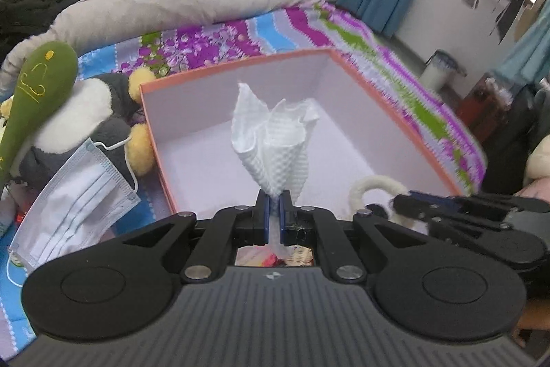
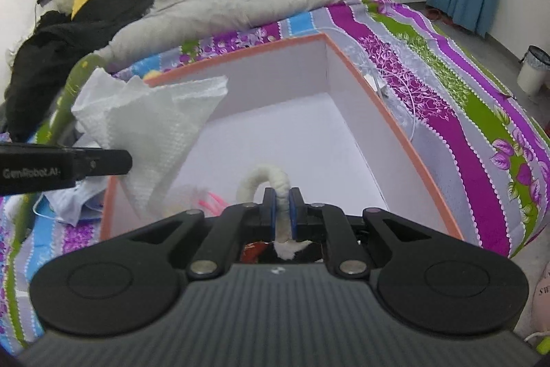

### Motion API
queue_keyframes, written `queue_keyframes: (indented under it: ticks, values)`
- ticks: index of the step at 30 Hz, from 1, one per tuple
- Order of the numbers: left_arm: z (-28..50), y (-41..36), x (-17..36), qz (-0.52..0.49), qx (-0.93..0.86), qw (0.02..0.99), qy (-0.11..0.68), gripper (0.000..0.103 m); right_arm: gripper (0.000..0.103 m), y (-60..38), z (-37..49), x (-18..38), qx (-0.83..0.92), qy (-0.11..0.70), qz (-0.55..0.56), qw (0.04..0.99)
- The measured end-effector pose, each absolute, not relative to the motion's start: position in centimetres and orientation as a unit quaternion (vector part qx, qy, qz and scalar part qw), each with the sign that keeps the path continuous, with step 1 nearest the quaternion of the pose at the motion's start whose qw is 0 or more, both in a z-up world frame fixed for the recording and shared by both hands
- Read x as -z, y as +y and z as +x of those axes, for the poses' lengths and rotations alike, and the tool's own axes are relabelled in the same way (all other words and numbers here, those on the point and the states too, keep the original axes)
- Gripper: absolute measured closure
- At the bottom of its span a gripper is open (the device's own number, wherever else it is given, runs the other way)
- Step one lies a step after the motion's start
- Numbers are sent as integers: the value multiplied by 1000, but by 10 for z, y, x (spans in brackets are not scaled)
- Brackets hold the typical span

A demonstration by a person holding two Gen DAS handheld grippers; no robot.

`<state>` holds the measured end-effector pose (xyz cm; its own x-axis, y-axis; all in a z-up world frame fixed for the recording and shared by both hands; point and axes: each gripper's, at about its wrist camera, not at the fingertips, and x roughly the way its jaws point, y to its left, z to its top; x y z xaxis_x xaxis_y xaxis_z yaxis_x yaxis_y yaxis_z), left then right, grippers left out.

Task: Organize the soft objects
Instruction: 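Carry both items over the box and open both tools to drop them, then withdraw both open tools from the box back toward the pile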

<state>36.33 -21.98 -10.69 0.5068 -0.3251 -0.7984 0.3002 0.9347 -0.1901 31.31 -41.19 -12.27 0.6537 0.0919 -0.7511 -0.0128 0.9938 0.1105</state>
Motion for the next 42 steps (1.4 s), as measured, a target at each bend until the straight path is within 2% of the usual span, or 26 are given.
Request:
queue_keyframes:
  ticks: [7,8,9,10,11,12,13,29,42]
  values:
    - [367,-224,120,3,174,861,477,96,89,-413,315,132,-28,424,48,904]
    - [368,-224,120,3,173,862,477,95,87,-414,316,131,-27,425,52,903]
    - [368,-224,119,2,170,861,479,93,77,-415,315,131,-26,425,54,903]
    - [368,-222,118,-2,170,862,478,88,69,-417,314,130,-25,424,57,904]
    - [366,-222,115,-4,169,864,475,77,56,-418,312,128,-27,420,60,905]
    - [364,-221,113,-5,166,867,469,68,52,-419,311,127,-27,416,60,907]
    - [362,-219,110,-6,165,872,462,55,52,-420,309,125,-27,413,59,908]
    - [281,-186,61,6,182,919,349,55,52,-409,243,84,-60,310,80,945]
    - [220,-153,48,-24,187,930,317,55,52,-386,186,64,-89,253,76,960]
